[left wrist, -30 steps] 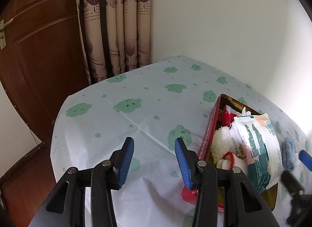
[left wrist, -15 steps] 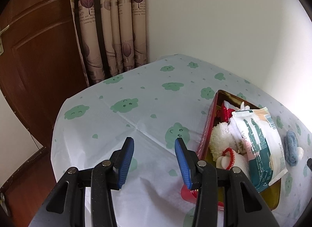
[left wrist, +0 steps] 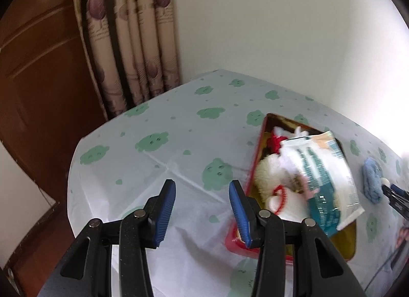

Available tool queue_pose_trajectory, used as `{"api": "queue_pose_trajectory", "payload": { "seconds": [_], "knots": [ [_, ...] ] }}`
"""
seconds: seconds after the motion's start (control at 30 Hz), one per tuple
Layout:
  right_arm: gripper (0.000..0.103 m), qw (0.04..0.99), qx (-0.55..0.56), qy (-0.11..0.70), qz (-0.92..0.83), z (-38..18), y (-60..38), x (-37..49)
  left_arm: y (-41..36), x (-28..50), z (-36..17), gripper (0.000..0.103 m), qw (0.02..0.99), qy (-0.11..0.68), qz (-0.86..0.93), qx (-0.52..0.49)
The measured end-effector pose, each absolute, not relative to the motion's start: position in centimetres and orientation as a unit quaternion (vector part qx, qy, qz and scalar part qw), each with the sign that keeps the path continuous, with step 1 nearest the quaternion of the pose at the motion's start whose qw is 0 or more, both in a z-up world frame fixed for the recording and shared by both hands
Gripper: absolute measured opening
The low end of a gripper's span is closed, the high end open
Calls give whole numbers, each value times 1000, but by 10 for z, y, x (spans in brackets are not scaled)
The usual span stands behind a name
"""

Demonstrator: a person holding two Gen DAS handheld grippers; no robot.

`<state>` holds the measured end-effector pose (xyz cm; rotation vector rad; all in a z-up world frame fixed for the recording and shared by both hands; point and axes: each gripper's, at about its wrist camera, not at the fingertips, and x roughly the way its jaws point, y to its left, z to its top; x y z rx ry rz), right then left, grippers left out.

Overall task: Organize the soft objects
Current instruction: 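Grasp the white ball with the right gripper, then grasp the blue towel with the left gripper while the right gripper holds the white ball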

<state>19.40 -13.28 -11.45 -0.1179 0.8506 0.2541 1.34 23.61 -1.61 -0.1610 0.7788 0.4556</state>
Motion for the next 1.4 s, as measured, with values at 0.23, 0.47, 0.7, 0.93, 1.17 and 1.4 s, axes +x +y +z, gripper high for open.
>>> {"api": "queue_pose_trajectory", "payload": {
  "seconds": [0.23,0.47,0.7,0.93,1.17,1.4],
  "knots": [
    [27,894,-54,422,140,-124,-129,204,189,29,5,44,914,370,163,-24],
    [24,903,-49,403,142,-114,-141,186,112,59,2,45,923,380,62,17],
    [24,904,-37,411,115,-116,-185,149,45,93,-16,45,913,405,-22,35],
    [24,907,-18,413,84,-118,-222,113,-2,129,-31,46,904,420,-76,35],
    [24,908,-6,413,75,-120,-229,110,-38,162,-51,52,891,440,-106,32],
    [24,904,-5,420,74,-121,-228,110,-58,195,-74,52,879,462,-114,41]
  ]
}}
